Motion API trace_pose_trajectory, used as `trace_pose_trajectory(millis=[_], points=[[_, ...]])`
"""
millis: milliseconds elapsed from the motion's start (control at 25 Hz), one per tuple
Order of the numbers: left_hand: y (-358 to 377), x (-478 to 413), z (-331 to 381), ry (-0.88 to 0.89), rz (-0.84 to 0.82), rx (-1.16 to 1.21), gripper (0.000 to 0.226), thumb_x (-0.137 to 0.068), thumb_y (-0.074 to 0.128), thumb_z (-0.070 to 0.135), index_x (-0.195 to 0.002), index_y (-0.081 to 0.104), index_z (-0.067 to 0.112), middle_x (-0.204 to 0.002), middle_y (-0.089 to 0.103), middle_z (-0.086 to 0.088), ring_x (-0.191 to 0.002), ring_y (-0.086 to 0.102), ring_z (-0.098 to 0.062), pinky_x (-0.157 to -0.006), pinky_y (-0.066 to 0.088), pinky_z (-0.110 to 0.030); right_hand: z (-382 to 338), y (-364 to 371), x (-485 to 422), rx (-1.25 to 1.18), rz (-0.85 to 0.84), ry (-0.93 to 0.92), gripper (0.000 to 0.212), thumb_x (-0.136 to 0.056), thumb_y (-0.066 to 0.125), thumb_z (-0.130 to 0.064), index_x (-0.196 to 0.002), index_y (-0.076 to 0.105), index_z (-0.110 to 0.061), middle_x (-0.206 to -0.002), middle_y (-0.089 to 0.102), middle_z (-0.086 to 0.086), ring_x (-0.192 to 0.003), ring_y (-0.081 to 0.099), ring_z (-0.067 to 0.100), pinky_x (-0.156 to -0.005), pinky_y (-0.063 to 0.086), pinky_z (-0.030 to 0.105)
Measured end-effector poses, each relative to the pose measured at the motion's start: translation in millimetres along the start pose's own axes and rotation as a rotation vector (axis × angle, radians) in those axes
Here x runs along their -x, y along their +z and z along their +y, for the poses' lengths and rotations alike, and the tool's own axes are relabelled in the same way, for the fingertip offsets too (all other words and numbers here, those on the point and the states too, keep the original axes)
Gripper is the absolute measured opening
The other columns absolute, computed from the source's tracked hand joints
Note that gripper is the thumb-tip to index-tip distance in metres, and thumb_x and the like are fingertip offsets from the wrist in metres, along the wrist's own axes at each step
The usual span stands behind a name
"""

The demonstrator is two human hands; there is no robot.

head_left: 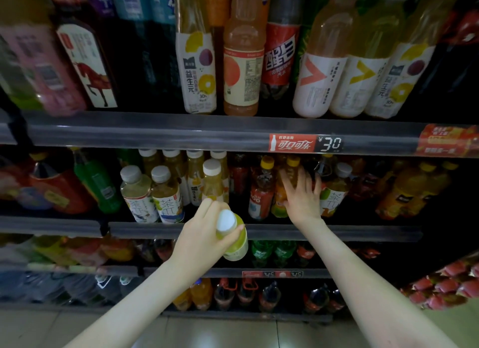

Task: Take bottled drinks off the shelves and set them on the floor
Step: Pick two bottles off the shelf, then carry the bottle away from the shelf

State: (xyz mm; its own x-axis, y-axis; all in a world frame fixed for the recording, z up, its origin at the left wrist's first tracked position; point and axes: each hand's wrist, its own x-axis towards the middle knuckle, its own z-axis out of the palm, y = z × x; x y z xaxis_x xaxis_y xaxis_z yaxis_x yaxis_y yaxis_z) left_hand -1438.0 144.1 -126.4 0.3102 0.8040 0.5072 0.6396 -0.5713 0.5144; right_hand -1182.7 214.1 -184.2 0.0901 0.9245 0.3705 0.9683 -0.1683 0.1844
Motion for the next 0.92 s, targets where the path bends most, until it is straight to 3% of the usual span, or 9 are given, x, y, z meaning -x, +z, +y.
trace_pose_trajectory(millis=[80,200,320,400,480,640,760,840,920], points=[[0.4,5.4,1.8,-0.023,-0.001,-0.027,0.039,-0.081,0.051,0.052,-0.095,0.055,0.015,-0.088,0.044,0.007,-0.075,0.047,-0.008,-0.054,0.039,-0.016,-3.2,-2.9,10.4,-0.075,0.054,0.041,0.106,-0.067,0.083,-0.024,-0.151,0.018,-0.026,-0.147,0.033,0.025,-0.135,0.029,0.037,-0.113,0.012,0.054],[2.0,18.8,3.3,-0.139,-0.005,-0.028,0.041,-0.078,0.050,0.054,-0.095,0.054,0.016,-0.089,0.045,0.006,-0.078,0.046,-0.009,-0.057,0.039,-0.022,-16.3,-10.1,50.5,-0.457,0.085,0.004,0.104,-0.071,0.081,-0.030,-0.150,0.014,-0.026,-0.149,0.029,0.023,-0.137,0.027,0.037,-0.111,0.018,0.055],[1.8,38.7,6.4,-0.239,0.003,-0.033,0.044,-0.076,0.050,0.054,-0.096,0.056,0.015,-0.091,0.047,0.007,-0.080,0.047,-0.008,-0.061,0.040,-0.025,-48.8,-31.5,92.4,-0.990,-0.342,-0.286,0.105,-0.076,0.078,-0.040,-0.147,0.002,-0.041,-0.157,0.016,-0.001,-0.144,0.014,0.017,-0.117,0.016,0.041],[-1.3,58.0,4.9,-0.299,0.008,-0.032,0.042,-0.074,0.053,0.051,-0.094,0.057,0.014,-0.091,0.049,0.006,-0.083,0.048,-0.007,-0.065,0.037,-0.020,-80.5,-39.1,113.0,-1.159,-0.657,-0.423,0.110,-0.070,0.083,-0.037,-0.147,0.004,-0.042,-0.152,0.016,-0.014,-0.141,0.012,0.003,-0.115,0.015,0.028],[-10.3,79.4,1.0,-0.410,0.020,0.010,0.037,-0.073,0.057,0.050,-0.091,0.057,0.018,-0.089,0.051,0.005,-0.082,0.047,-0.003,-0.066,0.034,-0.015,-110.4,-39.4,127.4,-1.257,-0.762,-0.405,0.107,-0.065,0.086,-0.031,-0.146,0.018,-0.034,-0.148,0.029,-0.013,-0.136,0.028,0.003,-0.111,0.027,0.025],[-43.2,124.6,-17.1,-0.684,0.103,0.126,0.024,-0.075,0.074,0.034,-0.087,0.053,0.036,-0.087,0.055,0.009,-0.076,0.050,0.005,-0.065,0.035,-0.008,-159.1,-46.2,154.9,-1.294,-0.887,-0.423,0.075,-0.069,0.084,-0.027,-0.129,0.039,-0.029,-0.118,0.058,-0.013,-0.101,0.054,-0.007,-0.081,0.042,0.011],[-73.1,166.0,-42.2,-0.905,0.101,0.331,0.031,-0.080,0.074,0.030,-0.107,0.058,0.029,-0.096,0.062,0.013,-0.070,0.054,0.001,-0.071,0.045,-0.015,-207.3,-53.1,181.0,-1.387,-1.018,-0.334,0.070,-0.067,0.084,-0.025,-0.124,0.044,-0.022,-0.111,0.062,-0.010,-0.098,0.060,-0.004,-0.084,0.049,0.019],[-91.6,204.6,-66.0,-1.035,0.096,0.448,0.036,-0.083,0.072,0.028,-0.115,0.057,0.027,-0.110,0.063,0.011,-0.087,0.060,-0.004,-0.083,0.047,-0.017,-245.3,-56.2,195.4,-1.426,-1.057,-0.308,0.064,-0.066,0.083,-0.024,-0.120,0.048,-0.018,-0.109,0.065,-0.003,-0.097,0.063,0.002,-0.082,0.052,0.025],[-111.1,255.0,-92.4,-1.175,0.087,0.614,0.036,-0.088,0.065,0.015,-0.123,0.055,0.019,-0.115,0.064,0.005,-0.101,0.061,-0.011,-0.084,0.049,-0.017,-291.8,-66.2,207.4,-1.442,-1.166,-0.322,0.043,-0.075,0.078,-0.004,-0.106,0.053,-0.018,-0.096,0.065,-0.005,-0.083,0.063,-0.006,-0.072,0.049,0.014]])
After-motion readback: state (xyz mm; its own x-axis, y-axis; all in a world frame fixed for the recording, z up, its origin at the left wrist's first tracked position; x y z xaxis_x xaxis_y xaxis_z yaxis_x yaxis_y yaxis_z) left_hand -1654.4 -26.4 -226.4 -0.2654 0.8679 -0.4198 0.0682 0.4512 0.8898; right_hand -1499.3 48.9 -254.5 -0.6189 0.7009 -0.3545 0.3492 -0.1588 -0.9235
